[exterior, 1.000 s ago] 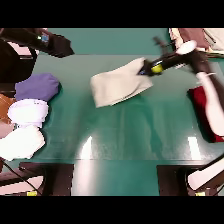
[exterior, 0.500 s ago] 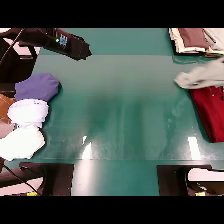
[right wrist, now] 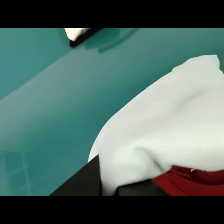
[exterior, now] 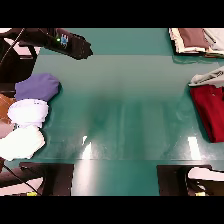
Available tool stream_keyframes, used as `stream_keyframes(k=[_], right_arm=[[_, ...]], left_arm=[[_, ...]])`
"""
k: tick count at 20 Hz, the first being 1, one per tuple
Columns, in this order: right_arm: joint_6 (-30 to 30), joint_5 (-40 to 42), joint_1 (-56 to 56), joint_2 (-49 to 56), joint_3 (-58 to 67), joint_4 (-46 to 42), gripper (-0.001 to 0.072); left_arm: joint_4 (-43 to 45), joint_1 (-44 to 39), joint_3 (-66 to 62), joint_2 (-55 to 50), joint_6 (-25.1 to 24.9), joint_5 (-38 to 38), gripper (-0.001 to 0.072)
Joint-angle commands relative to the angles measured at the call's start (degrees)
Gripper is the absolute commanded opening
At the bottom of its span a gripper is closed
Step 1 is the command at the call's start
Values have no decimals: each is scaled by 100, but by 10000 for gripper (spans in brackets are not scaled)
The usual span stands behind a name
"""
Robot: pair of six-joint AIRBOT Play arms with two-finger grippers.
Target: Fold the shirts.
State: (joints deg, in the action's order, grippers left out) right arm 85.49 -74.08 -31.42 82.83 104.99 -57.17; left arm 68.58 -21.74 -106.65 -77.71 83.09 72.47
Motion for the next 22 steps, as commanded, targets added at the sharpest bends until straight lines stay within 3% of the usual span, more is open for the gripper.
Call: stream_keyframes(k=[1, 5, 9, 13, 14, 16, 17, 22], right_arm=[[0, -90, -188, -337, 2, 146, 17], [164, -1213, -514, -575, -48, -892, 18], [208, -1368, -968, -1093, -1239, -1075, 18], [203, -1482, -1464, -1556, -2660, -1893, 23], [201, -1478, -1565, -1637, -2944, -2114, 105], [188, -1421, -1738, -1722, -3412, -2409, 629], [195, -1429, -1838, -1722, -3510, -2323, 667], [160, -1296, -1298, -1722, -2874, -1047, 666]], left_arm=[[2, -4, 0, -2, -4, -2, 25], [2, -4, 0, -2, -68, 11, 25], [4, -4, 0, -2, -105, 15, 25], [2, -4, 0, -2, -109, 13, 25], [4, -4, 0, -2, -109, 13, 25], [2, -4, 0, -2, -109, 15, 25], [2, -4, 0, -2, -109, 15, 25], [0, -4, 0, -2, -107, 11, 26]])
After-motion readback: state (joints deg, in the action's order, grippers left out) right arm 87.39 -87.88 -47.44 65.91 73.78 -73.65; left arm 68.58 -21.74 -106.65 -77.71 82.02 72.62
